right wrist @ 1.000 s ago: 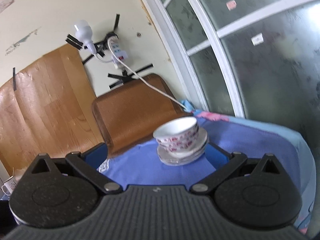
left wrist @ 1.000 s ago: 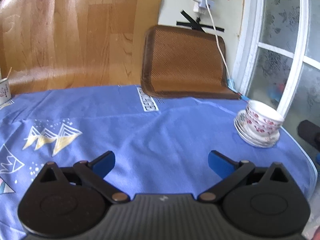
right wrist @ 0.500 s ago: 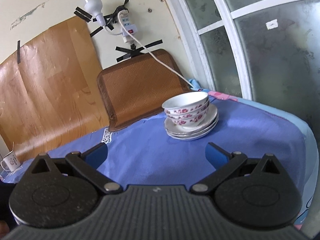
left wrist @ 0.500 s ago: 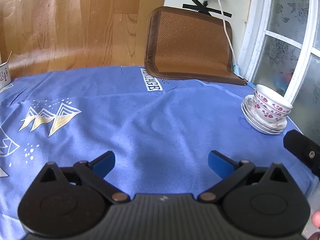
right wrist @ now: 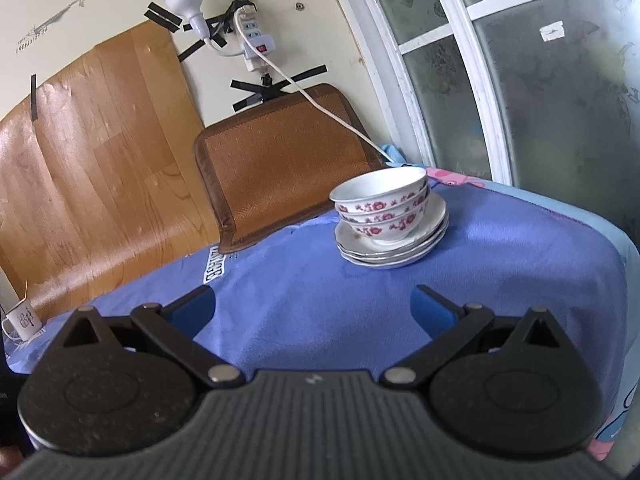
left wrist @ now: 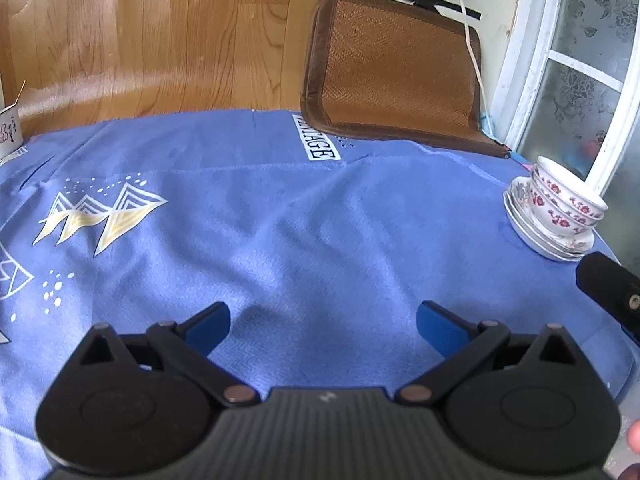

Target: Organize plates and bowls

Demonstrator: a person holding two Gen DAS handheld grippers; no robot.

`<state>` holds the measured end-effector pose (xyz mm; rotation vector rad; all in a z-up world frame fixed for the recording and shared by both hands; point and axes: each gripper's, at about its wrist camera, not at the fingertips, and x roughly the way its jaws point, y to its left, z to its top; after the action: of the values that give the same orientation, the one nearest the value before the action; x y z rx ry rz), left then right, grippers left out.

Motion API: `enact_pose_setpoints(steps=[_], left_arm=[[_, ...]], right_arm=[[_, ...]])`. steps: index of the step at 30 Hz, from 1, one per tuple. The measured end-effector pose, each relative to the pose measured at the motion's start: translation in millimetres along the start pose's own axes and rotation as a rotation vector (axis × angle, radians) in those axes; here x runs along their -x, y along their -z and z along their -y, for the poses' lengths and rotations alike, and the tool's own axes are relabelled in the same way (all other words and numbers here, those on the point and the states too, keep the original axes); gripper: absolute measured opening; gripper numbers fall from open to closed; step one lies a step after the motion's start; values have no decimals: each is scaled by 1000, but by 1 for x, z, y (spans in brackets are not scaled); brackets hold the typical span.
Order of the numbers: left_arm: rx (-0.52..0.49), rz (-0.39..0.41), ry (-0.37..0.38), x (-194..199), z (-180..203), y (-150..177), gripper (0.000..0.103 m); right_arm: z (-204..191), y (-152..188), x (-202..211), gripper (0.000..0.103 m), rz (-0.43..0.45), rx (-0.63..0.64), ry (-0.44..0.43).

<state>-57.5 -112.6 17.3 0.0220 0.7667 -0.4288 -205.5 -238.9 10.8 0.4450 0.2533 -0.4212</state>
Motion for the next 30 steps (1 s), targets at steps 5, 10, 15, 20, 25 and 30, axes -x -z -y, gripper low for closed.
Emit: enact_pose_setpoints(steps=[5, 10, 15, 20, 25, 30], left_arm=[[3, -15, -6, -5, -2, -1, 103], [-10, -17, -12, -6, 0, 0, 103], [-19, -18, -16, -6, 0, 0, 103], [-22, 4, -30, -2, -1, 1, 103], [-38, 47, -57, 6, 2, 1, 103], [-80, 95, -112, 13, 7, 0, 103]], right_arm=[[-2, 1, -2, 103, -7, 12, 1], [0, 1, -4, 103, -20, 11, 8], [0, 0, -6, 103, -27, 14, 14], [2, -2, -7, 103, -20, 10, 27], [4, -3, -5, 103, -10, 6, 35], [5, -5, -5, 103, -4, 4, 40]])
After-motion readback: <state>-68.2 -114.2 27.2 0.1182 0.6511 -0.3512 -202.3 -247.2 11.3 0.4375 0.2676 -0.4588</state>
